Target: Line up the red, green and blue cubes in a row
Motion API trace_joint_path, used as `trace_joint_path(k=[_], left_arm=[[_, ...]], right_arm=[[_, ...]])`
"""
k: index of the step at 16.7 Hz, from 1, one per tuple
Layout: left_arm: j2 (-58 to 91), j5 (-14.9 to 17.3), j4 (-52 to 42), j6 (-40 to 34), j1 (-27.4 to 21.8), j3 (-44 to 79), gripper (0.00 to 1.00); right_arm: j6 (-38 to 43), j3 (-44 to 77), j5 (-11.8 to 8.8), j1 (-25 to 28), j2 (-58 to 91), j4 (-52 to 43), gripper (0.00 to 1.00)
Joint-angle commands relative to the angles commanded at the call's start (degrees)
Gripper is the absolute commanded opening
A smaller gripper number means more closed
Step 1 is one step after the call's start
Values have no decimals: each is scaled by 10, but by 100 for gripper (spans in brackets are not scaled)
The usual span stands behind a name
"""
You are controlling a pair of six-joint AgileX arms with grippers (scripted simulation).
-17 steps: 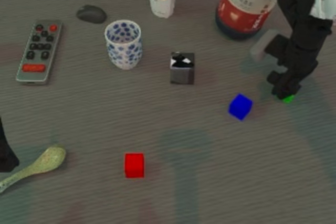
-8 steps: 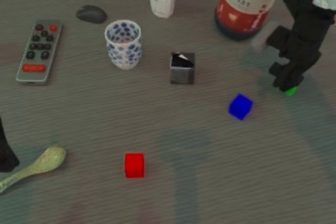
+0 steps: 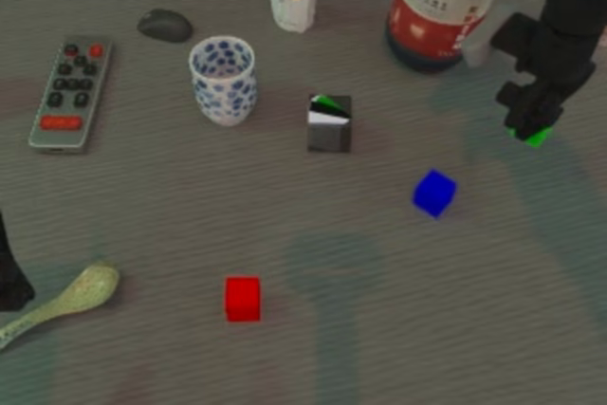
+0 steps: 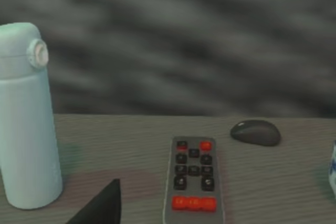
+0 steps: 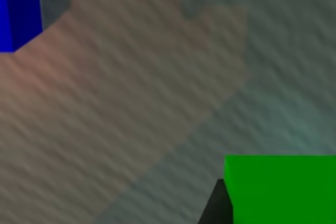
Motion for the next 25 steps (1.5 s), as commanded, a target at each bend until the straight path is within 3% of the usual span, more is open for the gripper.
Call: trace_joint_path(k=[3, 5, 16, 18, 25], left_arm=[[0, 0, 0, 0, 0, 0, 100], [0, 0, 0, 0, 0, 0, 100], [0, 0, 0, 0, 0, 0, 100], [0, 0, 0, 0, 0, 0, 100], [0, 0, 0, 0, 0, 0, 100]], right_arm=[[0, -4, 0, 5, -1, 2, 0], [-2, -15, 0, 37, -11, 5, 0], [-13, -145, -3, 354, -112, 31, 0], [-14, -155, -2, 376, -122, 33, 0], [-14, -173, -2, 377, -114, 56, 0]])
